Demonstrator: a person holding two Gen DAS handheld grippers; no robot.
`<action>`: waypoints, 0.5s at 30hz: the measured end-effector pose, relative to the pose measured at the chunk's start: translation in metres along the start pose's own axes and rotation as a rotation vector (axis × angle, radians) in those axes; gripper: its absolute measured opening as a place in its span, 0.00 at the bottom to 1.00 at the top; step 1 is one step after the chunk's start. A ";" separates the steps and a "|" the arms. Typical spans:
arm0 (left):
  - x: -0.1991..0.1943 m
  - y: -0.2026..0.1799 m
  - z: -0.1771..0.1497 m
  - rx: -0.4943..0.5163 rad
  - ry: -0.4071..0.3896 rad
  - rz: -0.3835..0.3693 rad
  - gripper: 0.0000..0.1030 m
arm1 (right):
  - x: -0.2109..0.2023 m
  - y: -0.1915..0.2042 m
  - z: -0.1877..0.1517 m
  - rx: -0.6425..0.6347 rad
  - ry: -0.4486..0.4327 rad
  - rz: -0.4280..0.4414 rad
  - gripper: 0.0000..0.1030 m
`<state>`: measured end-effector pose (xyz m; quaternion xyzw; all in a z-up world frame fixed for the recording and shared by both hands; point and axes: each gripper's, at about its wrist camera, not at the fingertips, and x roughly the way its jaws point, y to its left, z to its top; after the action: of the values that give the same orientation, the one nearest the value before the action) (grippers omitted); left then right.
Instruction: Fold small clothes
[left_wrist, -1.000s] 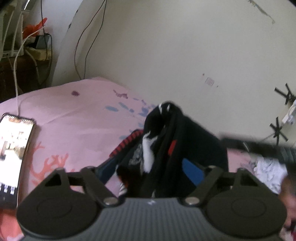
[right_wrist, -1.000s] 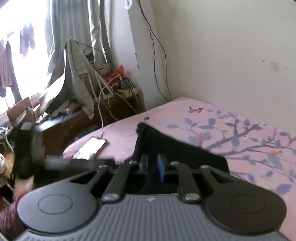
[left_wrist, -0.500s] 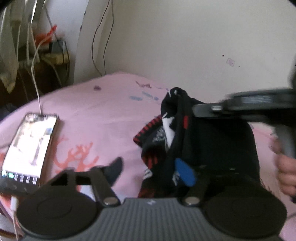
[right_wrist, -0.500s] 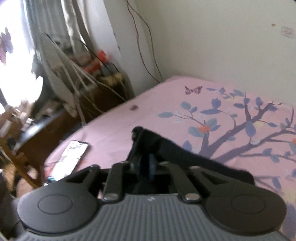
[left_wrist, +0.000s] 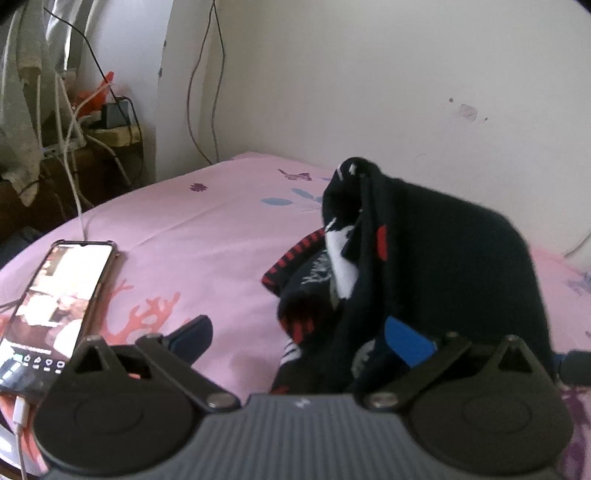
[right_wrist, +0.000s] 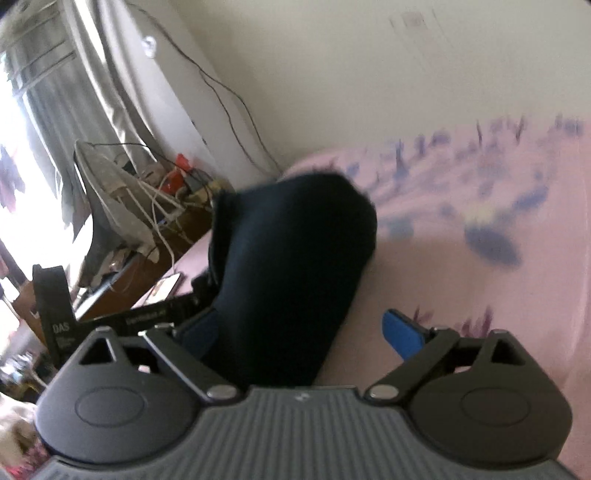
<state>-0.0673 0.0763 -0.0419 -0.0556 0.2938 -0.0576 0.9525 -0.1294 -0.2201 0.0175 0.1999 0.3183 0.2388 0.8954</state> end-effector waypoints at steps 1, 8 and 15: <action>0.000 0.001 -0.002 -0.001 -0.003 0.002 1.00 | 0.006 0.000 -0.003 0.006 0.014 0.018 0.87; 0.003 0.003 0.000 -0.021 0.013 0.009 1.00 | 0.016 0.015 -0.014 -0.076 0.000 -0.002 0.94; 0.003 -0.002 -0.001 0.001 0.002 0.042 1.00 | 0.010 -0.002 -0.015 0.015 -0.021 0.070 0.94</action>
<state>-0.0659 0.0741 -0.0442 -0.0488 0.2960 -0.0377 0.9532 -0.1319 -0.2130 0.0006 0.2203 0.3035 0.2656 0.8882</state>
